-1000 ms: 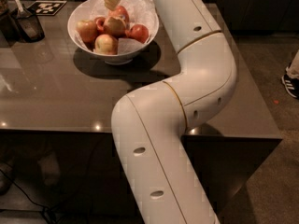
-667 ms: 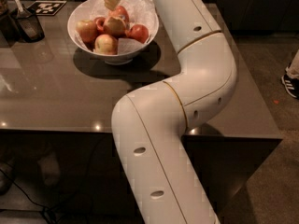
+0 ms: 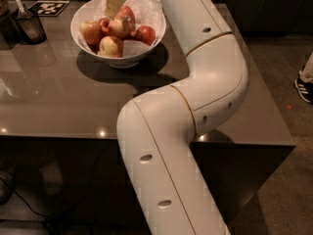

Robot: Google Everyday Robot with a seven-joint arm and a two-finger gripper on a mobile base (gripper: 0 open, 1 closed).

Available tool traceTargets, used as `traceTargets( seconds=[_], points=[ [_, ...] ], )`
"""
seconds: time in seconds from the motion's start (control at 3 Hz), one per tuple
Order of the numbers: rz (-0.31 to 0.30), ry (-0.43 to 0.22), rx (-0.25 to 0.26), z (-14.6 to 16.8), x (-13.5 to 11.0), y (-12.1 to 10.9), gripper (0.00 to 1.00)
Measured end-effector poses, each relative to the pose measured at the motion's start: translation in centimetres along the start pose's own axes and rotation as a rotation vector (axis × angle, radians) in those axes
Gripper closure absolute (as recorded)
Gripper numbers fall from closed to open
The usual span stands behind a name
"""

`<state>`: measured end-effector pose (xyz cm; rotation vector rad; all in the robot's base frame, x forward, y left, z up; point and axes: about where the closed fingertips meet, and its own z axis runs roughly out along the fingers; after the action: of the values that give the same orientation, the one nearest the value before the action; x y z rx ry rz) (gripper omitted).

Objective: Pick apple from white bowl

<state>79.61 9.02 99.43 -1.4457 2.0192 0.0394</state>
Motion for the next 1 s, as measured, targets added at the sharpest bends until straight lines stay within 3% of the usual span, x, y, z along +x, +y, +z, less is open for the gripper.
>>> traceTargets(
  seconds=[0.33,0.67,1.0],
  points=[
    [0.0,0.0,0.0,0.0,0.0,0.0,0.0],
    [0.007,-0.001,0.011,0.4,0.1,-0.4,0.0],
    [0.06,0.003,0.015,1.0,1.0,-1.0,0.0]
  ],
)
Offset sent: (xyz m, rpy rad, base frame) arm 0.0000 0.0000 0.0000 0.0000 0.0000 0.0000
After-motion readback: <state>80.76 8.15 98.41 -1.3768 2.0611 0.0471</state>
